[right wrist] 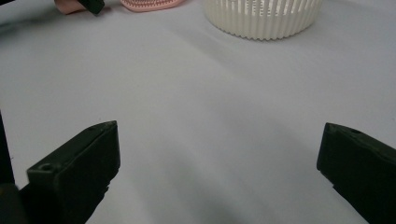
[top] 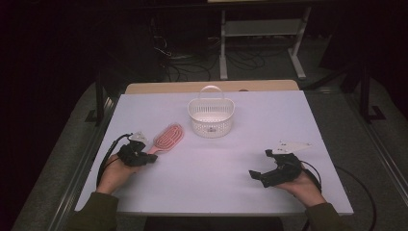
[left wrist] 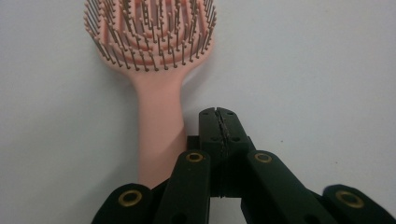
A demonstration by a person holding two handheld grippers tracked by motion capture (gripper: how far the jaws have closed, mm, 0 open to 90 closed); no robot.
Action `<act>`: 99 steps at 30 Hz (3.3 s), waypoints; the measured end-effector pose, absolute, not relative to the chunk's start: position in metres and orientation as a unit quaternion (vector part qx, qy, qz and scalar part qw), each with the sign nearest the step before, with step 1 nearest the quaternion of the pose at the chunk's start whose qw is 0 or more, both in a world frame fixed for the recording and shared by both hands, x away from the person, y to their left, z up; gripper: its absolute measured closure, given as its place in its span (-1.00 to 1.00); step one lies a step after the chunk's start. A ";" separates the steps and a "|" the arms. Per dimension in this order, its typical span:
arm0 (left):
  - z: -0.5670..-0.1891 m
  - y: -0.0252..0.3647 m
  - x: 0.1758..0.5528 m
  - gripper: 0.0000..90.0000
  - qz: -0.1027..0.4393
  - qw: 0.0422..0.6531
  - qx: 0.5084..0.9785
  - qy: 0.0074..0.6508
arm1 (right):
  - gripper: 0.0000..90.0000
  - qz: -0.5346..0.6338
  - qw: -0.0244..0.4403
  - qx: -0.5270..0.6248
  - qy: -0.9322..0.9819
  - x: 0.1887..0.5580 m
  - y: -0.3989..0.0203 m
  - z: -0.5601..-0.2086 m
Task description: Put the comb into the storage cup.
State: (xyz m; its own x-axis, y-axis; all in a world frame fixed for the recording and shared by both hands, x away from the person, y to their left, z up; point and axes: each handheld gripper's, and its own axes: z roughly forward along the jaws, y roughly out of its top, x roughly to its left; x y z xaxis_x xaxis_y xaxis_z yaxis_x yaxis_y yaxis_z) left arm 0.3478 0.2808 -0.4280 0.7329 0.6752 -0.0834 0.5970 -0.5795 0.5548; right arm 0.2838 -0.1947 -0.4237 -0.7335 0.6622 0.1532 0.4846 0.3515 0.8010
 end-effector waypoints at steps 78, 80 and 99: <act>-0.406 0.257 0.322 -1.00 0.075 0.426 0.859 0.274 | -1.00 0.450 0.093 0.347 0.817 0.282 -0.195 -0.424; -0.406 0.259 0.324 -1.00 0.072 0.428 0.858 0.277 | -1.00 0.451 0.091 0.347 0.818 0.282 -0.195 -0.424; -0.392 0.259 0.344 -0.98 0.079 0.433 0.856 0.271 | -1.00 0.445 0.098 0.341 0.822 0.283 -0.189 -0.428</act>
State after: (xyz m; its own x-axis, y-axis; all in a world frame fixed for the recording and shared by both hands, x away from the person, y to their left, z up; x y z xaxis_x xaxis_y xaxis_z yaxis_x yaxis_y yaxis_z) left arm 0.3436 0.2594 -0.3922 0.8403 0.5326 -0.1009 0.3966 -0.4771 0.7843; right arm 0.2832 -0.1895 -0.4280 -0.7478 0.6484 0.1427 0.4735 0.3702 0.7992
